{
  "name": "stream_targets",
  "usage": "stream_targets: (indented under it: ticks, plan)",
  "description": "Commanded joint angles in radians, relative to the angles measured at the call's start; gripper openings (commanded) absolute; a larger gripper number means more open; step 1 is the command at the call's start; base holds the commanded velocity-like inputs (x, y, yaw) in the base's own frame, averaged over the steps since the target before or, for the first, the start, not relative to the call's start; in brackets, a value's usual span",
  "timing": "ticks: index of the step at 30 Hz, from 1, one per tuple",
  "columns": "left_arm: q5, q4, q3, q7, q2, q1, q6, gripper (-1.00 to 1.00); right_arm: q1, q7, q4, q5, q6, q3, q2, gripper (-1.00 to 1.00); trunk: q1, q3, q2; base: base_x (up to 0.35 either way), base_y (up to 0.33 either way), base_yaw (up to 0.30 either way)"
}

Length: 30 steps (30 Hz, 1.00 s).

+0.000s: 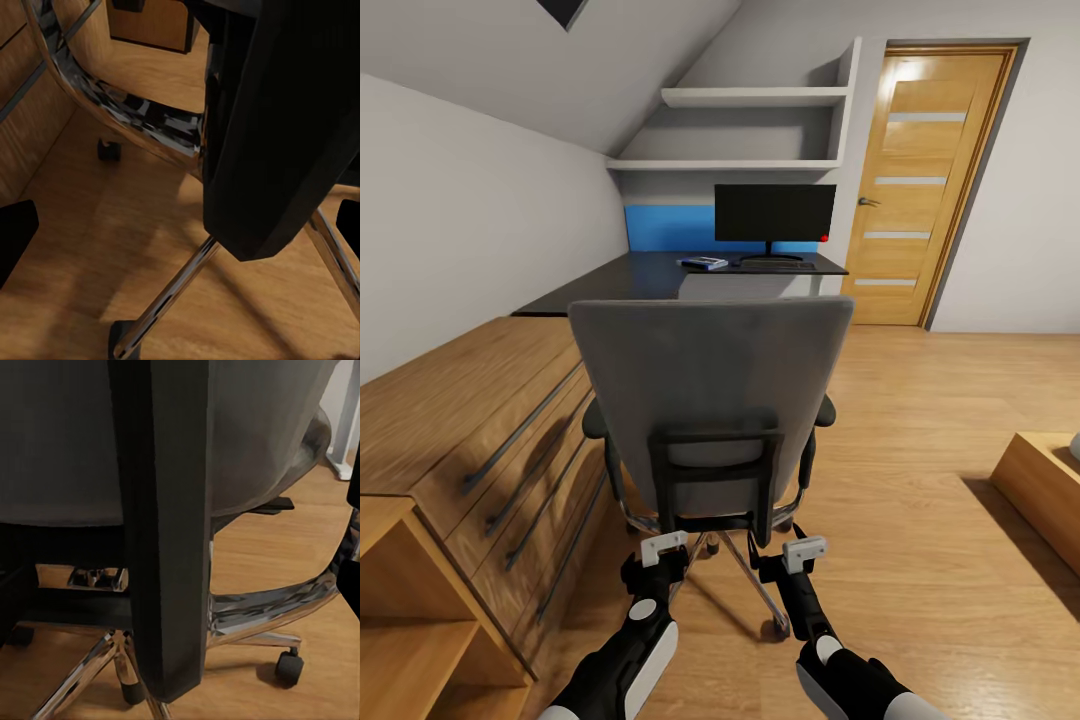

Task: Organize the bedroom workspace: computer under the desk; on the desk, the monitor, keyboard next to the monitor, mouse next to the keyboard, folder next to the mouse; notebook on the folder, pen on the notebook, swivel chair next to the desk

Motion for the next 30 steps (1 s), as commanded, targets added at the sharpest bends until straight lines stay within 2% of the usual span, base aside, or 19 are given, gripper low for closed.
stream_targets:
  ticks: [1, 30]
  plan:
    - [0.01, 0.0, -0.005, 0.007, 0.001, -0.001, -0.006, 1.0, -0.001, -0.009, 0.0, -0.004, -0.002, 0.008, 0.0, 1.0, 0.0, -0.001, 0.0, 0.0, 0.0, 0.0]
    - [0.01, 0.0, -0.003, 0.01, 0.001, -0.001, -0.006, 1.0, -0.001, 0.0, 0.002, -0.002, -0.006, 0.012, -0.002, 1.0, 0.0, -0.001, 0.0, 0.023, 0.0, 0.0]
